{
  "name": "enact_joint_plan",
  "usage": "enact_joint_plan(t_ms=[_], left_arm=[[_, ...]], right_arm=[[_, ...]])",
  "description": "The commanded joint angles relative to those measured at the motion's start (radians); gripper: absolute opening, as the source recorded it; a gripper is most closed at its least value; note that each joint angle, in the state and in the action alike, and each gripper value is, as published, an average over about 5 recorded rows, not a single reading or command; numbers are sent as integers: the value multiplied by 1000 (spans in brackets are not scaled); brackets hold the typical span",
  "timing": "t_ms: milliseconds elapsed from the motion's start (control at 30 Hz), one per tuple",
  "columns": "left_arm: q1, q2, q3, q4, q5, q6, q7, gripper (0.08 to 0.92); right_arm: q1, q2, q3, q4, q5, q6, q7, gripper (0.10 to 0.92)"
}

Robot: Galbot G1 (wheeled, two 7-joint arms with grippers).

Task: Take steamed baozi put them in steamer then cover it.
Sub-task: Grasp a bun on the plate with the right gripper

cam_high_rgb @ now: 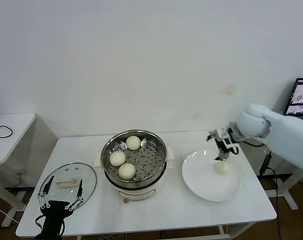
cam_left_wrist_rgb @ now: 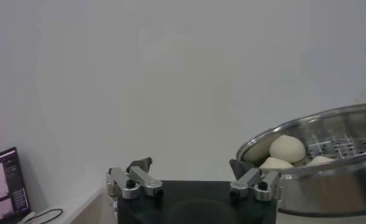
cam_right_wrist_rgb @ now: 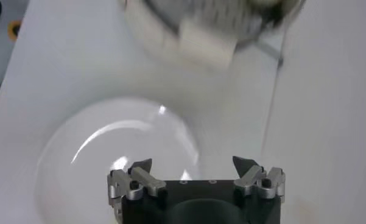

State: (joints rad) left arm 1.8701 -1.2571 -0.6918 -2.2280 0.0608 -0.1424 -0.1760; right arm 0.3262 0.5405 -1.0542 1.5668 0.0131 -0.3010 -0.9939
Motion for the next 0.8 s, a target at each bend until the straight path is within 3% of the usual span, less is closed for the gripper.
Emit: enact_joint_plan(t_ms=[33,800], left_arm=[[7,0,-2,1,3,-1,-1,823],[35,-16,-18,-13,15,-1,0,823]], right_arm=[[-326,-113,216,-68,-101,-22,20,823],[-483,177,409,-453,-246,73,27,823]])
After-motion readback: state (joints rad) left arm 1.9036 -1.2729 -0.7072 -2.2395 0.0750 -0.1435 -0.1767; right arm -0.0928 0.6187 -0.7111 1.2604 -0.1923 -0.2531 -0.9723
